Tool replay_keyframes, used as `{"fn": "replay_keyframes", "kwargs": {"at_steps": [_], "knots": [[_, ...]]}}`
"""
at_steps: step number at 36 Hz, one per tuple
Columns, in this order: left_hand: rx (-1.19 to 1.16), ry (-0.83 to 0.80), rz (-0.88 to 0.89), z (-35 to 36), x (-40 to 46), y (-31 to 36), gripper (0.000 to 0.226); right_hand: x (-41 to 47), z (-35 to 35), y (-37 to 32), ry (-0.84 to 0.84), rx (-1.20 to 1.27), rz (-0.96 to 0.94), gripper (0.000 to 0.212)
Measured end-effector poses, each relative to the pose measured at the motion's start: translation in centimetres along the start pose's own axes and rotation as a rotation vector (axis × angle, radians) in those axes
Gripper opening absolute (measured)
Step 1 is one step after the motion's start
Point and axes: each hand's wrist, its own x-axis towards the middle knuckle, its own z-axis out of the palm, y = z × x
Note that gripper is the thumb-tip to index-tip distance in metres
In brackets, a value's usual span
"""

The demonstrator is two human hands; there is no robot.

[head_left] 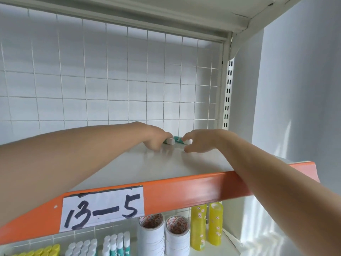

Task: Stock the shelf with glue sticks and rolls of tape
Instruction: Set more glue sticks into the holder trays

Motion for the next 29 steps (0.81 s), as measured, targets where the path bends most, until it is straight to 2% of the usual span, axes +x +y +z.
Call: {"fn": "replay_keyframes", "kwargs": {"at_steps": [4, 9, 14, 16, 25, 29], "knots": [[0.067, 0.084, -0.010, 0.2, 0.9, -0.4, 0.053, 0.9, 0.4, 0.0, 0.032, 0.011, 0.030, 0.056], [0.096, 0.172, 0.035, 0.1, 0.9, -0.6, 0.029, 1.0, 0.4, 0.5, 0.068, 0.051, 0.100, 0.053], [0.117, 0.204, 0.095, -0.5, 0.2, -0.6, 0.021, 0.7, 0.3, -0.3, -0.024, -0.002, 0.070, 0.047], [0.102, 0.224, 0.108, -0.5, -0.3, -0.4, 0.016, 0.5, 0.3, -0.4, -0.007, 0.020, 0.063, 0.044], [0.029, 0.438, 0.087, -2.1, -4.4, -1.4, 0.018, -0.6, 0.3, -0.1, 0.252, 0.081, 0.052, 0.026], [-0.043, 0.551, 0.032, -3.3, -7.5, -1.5, 0.021, -2.3, -0.5, -0.3, 0.495, 0.146, 0.028, 0.016]]}}
